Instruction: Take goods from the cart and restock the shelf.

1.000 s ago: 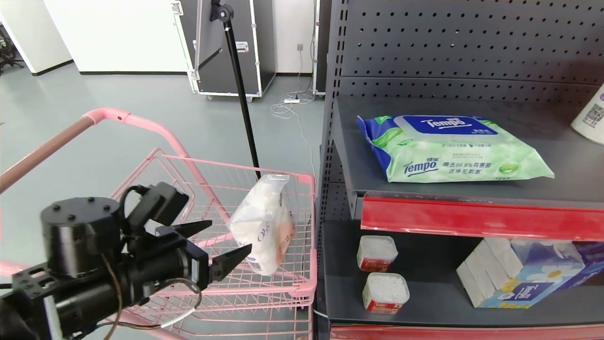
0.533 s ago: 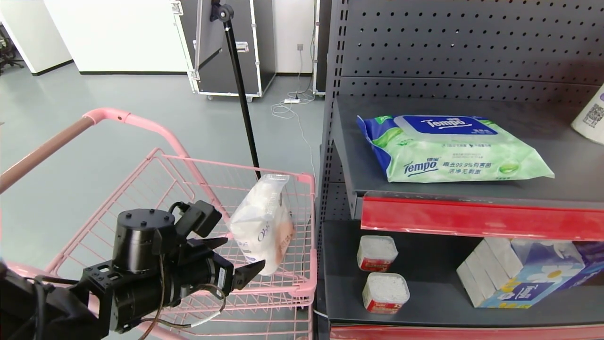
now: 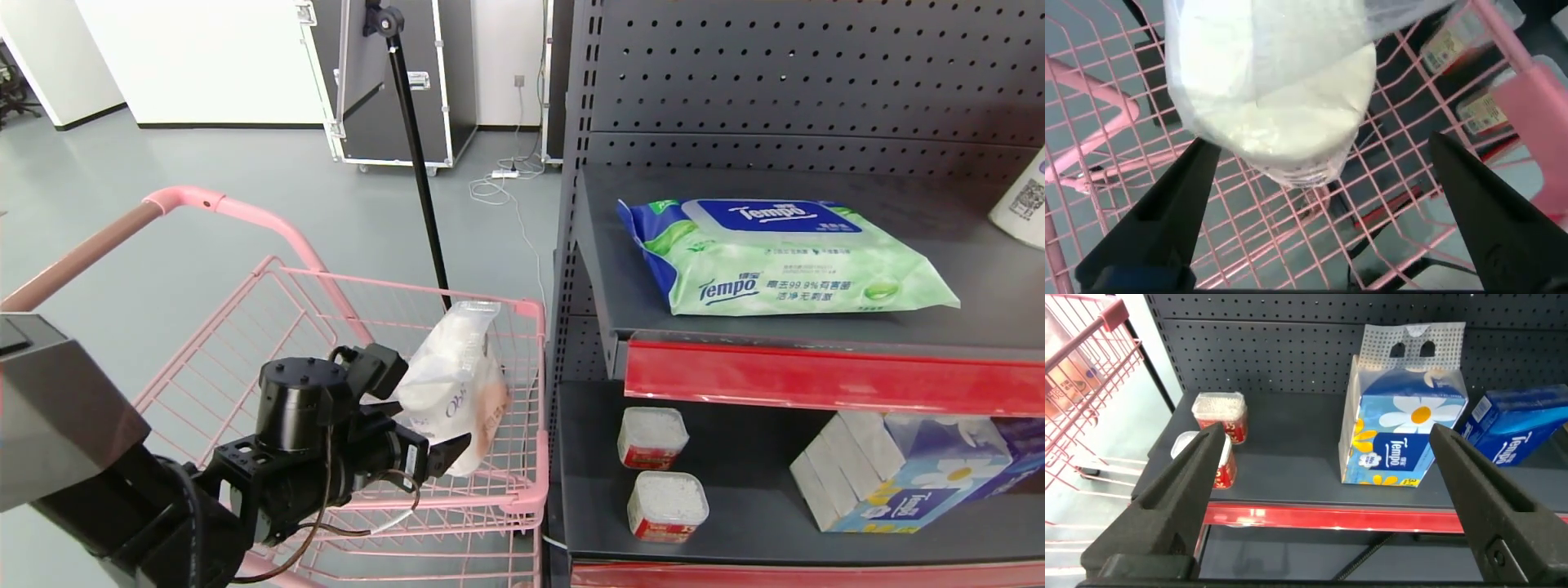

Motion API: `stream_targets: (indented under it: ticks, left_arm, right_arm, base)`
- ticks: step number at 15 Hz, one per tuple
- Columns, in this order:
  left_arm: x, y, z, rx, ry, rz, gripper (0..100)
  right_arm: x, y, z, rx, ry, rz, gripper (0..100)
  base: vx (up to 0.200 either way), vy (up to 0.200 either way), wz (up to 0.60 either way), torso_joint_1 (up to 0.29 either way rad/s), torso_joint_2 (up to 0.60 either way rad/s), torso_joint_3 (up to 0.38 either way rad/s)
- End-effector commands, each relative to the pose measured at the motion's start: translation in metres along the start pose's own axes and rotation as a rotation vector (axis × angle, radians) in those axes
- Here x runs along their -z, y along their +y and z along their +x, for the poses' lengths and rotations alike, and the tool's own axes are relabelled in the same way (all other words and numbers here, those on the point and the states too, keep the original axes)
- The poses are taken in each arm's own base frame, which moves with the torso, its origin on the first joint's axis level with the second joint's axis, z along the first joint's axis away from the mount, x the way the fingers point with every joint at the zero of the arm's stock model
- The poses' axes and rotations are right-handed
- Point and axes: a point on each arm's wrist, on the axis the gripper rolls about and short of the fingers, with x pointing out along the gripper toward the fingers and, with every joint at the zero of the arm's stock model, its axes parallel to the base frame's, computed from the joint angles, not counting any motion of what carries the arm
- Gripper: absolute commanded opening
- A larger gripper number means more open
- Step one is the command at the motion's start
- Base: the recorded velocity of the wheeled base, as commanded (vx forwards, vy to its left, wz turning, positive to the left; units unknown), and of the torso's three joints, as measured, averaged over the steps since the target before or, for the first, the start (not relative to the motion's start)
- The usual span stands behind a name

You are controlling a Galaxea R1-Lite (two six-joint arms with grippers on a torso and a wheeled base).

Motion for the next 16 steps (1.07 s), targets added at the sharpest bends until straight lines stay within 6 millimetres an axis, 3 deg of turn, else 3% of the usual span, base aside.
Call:
stream_targets:
  ticks: [1,8,14,16]
  left_arm:
    - [-0.001,0.002,0.015,-0.008,0.001,-0.002,100]
    - [-0.012,0.006,0.048,-0.069,-0.049,-0.058,100]
    - [-0.012,0.015,0.051,-0.096,-0.054,-0.092,100]
    - [-0.013,0.029,0.053,-0.129,-0.076,-0.102,100]
  right_arm:
    - [0.0,0.0,0.0,0.0,-0.001,-0.001,100]
    - [0.0,0.0,0.0,0.0,-0.001,-0.001,100]
    - [0.0,0.0,0.0,-0.002,-0.001,-0.001,100]
    - [0.0,0.0,0.0,0.0,-0.001,-0.002,100]
  base:
    - [0.0,0.0,0.0,0.0,0.0,0.0]
    - [0.0,0.0,0.0,0.0,0.0,0.0]
    - [0.0,0.0,0.0,0.0,0.0,0.0]
    - [0.0,0.0,0.0,0.0,0.0,0.0]
